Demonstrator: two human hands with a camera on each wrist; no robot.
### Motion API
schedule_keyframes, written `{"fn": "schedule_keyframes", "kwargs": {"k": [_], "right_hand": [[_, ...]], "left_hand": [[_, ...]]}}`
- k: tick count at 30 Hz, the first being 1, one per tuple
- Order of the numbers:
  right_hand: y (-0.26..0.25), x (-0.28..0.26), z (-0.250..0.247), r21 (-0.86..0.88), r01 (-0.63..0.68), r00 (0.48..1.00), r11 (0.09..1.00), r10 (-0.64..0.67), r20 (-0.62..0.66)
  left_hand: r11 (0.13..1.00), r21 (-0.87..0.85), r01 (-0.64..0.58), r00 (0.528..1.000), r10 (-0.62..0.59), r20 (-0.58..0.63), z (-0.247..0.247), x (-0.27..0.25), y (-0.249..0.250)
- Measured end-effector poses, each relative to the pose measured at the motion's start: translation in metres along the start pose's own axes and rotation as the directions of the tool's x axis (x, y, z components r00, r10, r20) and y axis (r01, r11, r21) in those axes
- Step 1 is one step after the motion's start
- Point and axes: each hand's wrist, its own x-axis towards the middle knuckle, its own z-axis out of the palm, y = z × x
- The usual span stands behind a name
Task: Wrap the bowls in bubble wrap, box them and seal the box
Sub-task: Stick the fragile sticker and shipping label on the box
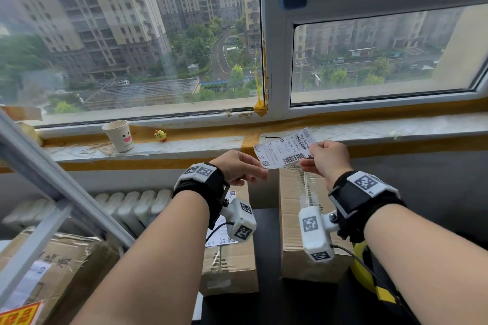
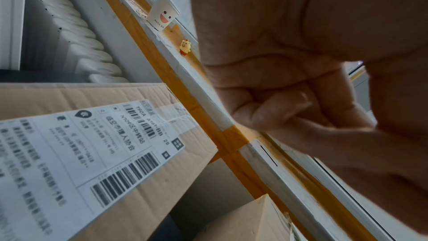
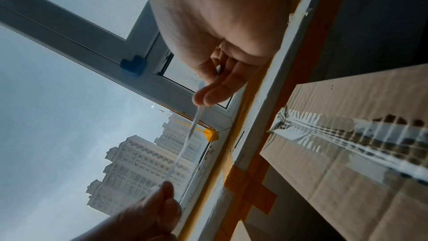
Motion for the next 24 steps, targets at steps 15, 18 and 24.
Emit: {"fn": "schedule_keyframes", "kwargs": {"k": [15, 18, 24], "right_hand": [[-0.011, -0.032, 0.034, -0.293, 0.289, 0.881, 0.911, -0.134, 0.453], [-0.01, -0.033, 0.04, -0.292, 0.248, 0.889, 0.924, -0.097, 0.448], [-0.007, -0.038, 0.065, -0.25, 0.132, 0.937, 0.959, -0.038, 0.348]], "left_hand": [[0.999, 0.028, -0.025, 1.0, 0.025, 0.016, -0.005, -0.011, 0.004], [1.0, 0.017, -0.006, 1.0, 0.007, -0.011, -0.011, -0.015, 0.0], [0.995, -0.073, 0.066, 0.956, -0.084, -0.28, -0.04, -0.024, -0.017]]}}
